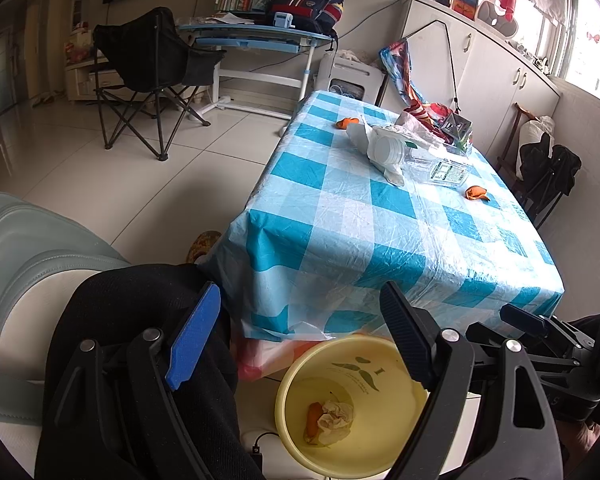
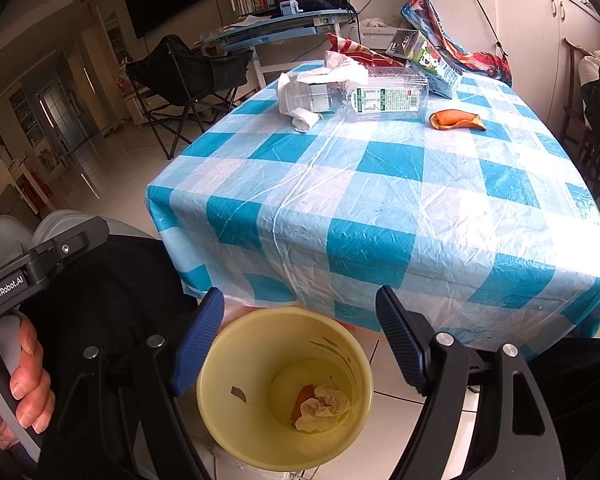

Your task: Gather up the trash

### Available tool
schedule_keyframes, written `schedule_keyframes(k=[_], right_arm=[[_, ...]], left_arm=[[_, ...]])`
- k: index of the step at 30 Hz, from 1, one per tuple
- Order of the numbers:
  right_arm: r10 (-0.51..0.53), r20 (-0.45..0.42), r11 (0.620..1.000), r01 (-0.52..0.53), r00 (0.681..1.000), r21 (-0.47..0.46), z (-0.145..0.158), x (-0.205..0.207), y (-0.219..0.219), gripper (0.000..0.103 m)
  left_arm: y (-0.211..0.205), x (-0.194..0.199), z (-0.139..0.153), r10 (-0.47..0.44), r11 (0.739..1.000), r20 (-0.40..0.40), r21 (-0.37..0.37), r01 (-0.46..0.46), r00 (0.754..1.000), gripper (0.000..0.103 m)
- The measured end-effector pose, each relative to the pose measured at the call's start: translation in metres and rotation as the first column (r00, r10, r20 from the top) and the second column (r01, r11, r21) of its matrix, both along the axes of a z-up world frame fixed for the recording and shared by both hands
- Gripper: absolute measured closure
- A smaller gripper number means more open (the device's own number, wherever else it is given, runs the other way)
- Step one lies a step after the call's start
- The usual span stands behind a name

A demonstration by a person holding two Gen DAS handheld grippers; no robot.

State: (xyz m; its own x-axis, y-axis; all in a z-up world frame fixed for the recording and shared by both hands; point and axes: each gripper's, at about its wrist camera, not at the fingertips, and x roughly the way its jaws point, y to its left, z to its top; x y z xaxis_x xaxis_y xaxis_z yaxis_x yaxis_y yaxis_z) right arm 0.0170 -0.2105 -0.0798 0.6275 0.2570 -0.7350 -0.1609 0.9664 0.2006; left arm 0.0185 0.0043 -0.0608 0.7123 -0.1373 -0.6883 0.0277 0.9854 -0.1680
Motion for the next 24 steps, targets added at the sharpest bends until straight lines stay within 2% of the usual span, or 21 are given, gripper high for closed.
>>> schedule_keyframes(k=[24], right_arm=[[0.003,-0.002,1.0,-0.003,1.0,-0.004,-0.0017,0.0002,0.0009,0.028]], left_arm=[[0.0018,0.002,-0.004,0.015,1.0,-0.009,-0.014,-0.015,1.0,0.024]])
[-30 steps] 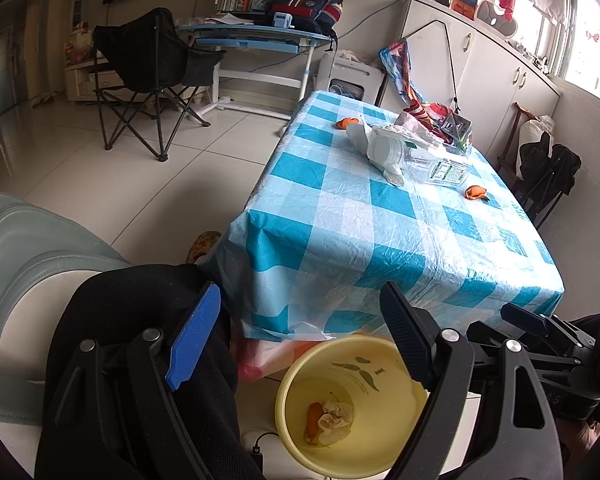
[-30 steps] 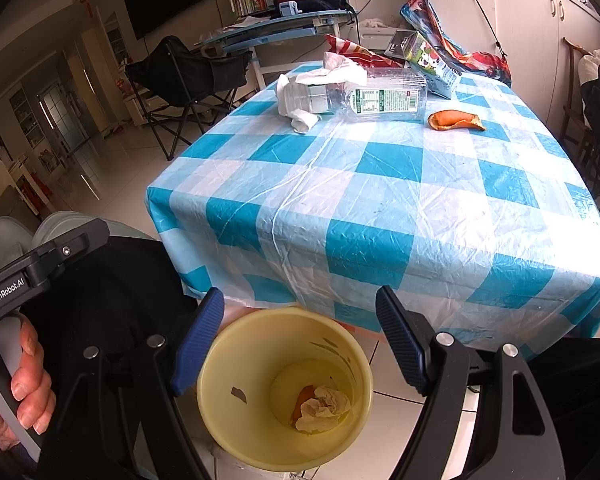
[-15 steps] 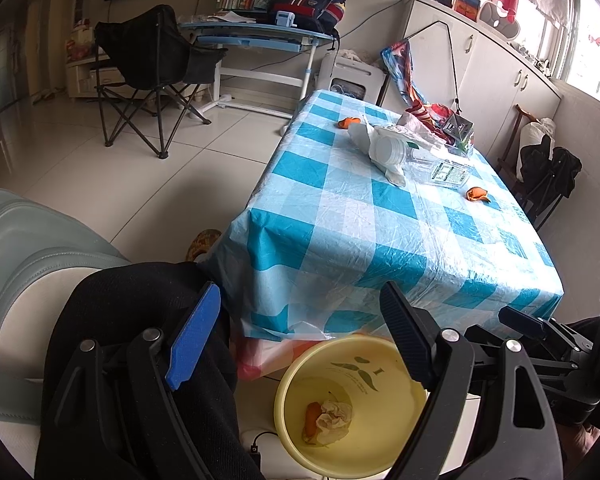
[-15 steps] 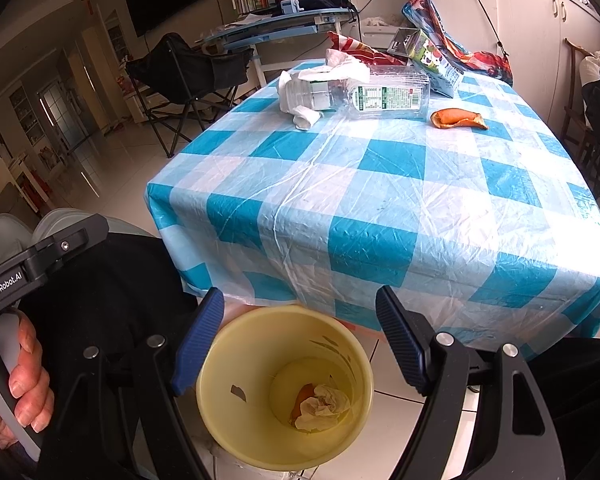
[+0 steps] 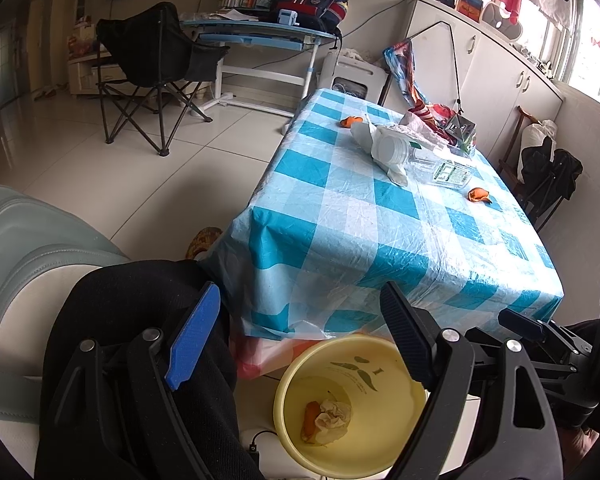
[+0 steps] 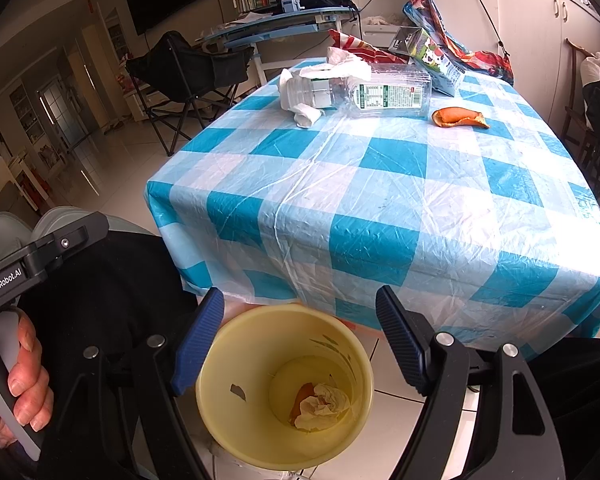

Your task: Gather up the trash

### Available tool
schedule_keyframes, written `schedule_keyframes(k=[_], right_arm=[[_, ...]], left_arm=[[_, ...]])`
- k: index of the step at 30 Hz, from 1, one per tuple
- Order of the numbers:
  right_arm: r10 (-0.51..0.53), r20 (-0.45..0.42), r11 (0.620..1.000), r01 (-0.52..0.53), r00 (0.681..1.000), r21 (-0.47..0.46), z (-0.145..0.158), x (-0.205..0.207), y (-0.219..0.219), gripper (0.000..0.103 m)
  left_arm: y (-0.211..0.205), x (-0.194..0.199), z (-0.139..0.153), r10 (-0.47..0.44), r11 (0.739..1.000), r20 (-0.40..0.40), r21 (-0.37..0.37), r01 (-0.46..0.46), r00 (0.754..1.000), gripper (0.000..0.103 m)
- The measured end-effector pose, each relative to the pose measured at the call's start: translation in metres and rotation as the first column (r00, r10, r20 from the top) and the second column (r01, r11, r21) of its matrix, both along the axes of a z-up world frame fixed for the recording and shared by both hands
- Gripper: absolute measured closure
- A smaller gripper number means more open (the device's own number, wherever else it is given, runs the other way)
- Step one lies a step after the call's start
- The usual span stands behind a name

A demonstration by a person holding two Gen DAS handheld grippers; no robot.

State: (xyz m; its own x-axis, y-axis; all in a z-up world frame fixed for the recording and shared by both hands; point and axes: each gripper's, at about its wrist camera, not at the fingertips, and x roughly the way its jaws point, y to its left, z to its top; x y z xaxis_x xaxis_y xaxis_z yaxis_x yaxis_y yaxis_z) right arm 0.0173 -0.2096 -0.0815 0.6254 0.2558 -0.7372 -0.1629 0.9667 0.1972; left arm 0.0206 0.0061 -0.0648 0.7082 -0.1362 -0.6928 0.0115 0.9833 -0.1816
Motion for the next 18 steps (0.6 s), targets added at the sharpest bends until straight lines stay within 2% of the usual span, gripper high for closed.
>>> schedule_keyframes(k=[5,11,18], right_arm=[[-0.006,0.017,1.0,0.006,1.0,0.02,0.004,0.0,-0.002,0.028],[-0.007,0.083,1.0,0.004,0.996,0.03,0.029,0.012,-0.004,0.028],[0.006,0.112,1.0,-0.008,0.994,0.021,0.055,0.078,0.0,0.028]], left_arm=[[0.002,-0.002,0.003,0.01,1.0,0.009,-0.006,-0.01,1.0,0.023],[0.006,-0.005,0.008,0.027,0.999,0.05,0.029,-0.028,0.998,0.022],[0.022,0.009,-0.001,0.06,0.997,0.011,-0.038,-0.06,0.998,0.022]])
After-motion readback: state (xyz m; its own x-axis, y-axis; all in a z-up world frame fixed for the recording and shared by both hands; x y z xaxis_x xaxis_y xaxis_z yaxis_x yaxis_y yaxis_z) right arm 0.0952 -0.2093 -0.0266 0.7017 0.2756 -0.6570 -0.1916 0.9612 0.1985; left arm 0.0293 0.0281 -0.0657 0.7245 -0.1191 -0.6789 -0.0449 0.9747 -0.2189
